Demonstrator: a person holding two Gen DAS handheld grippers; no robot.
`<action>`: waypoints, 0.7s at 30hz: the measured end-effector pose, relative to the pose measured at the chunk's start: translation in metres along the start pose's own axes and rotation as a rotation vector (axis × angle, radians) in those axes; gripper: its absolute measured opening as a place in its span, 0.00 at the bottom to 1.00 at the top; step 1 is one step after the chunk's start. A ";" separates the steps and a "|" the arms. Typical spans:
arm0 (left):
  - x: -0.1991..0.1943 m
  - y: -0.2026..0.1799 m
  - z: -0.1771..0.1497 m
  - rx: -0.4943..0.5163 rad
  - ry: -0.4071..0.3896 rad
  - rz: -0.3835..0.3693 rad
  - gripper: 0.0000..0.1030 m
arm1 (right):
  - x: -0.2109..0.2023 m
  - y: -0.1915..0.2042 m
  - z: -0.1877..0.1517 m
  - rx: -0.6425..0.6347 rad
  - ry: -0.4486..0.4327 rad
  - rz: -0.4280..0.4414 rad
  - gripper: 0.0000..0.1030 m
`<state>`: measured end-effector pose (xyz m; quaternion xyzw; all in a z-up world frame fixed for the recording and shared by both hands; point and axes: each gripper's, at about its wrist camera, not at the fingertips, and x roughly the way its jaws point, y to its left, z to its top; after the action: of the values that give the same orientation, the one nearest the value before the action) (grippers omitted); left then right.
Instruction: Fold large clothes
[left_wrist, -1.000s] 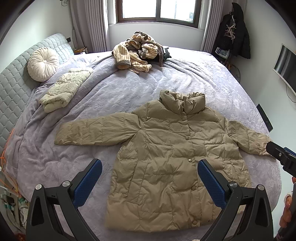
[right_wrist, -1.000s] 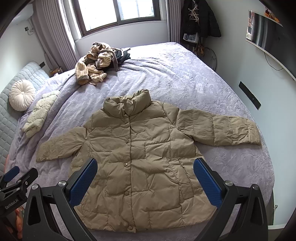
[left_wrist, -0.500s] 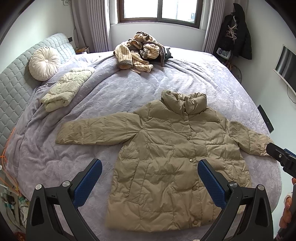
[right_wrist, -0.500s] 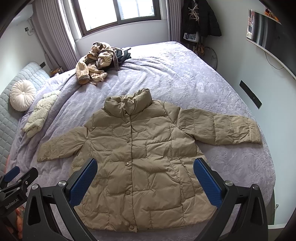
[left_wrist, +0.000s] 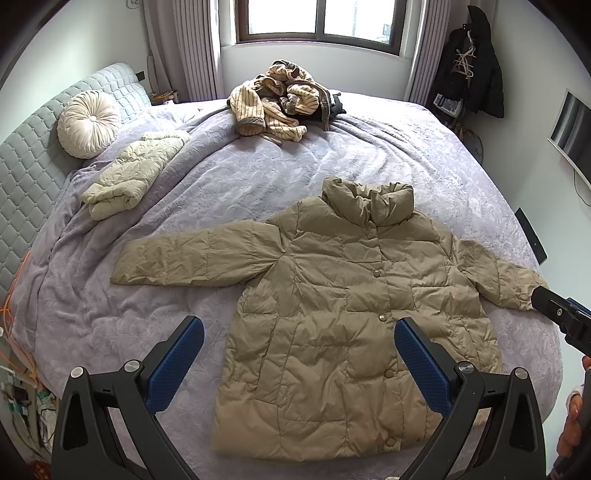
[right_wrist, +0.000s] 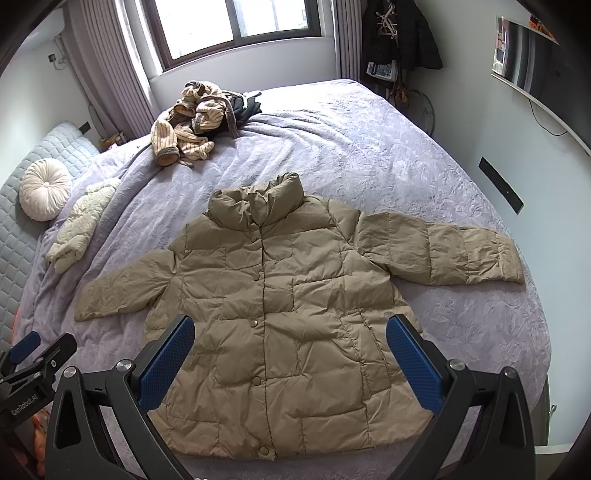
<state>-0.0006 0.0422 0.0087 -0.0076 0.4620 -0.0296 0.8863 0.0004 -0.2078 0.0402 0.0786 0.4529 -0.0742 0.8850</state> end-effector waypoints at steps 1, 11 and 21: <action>0.000 0.000 0.000 0.000 0.000 -0.001 1.00 | 0.000 0.000 0.000 0.000 0.001 0.000 1.00; 0.000 0.000 0.001 0.002 0.001 -0.002 1.00 | 0.001 0.000 0.000 0.001 0.000 0.001 1.00; 0.000 -0.001 0.001 0.001 0.002 -0.002 1.00 | 0.002 0.000 0.000 0.002 0.001 0.001 1.00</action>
<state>0.0007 0.0417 0.0094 -0.0077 0.4628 -0.0305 0.8859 0.0017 -0.2077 0.0391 0.0800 0.4534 -0.0741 0.8846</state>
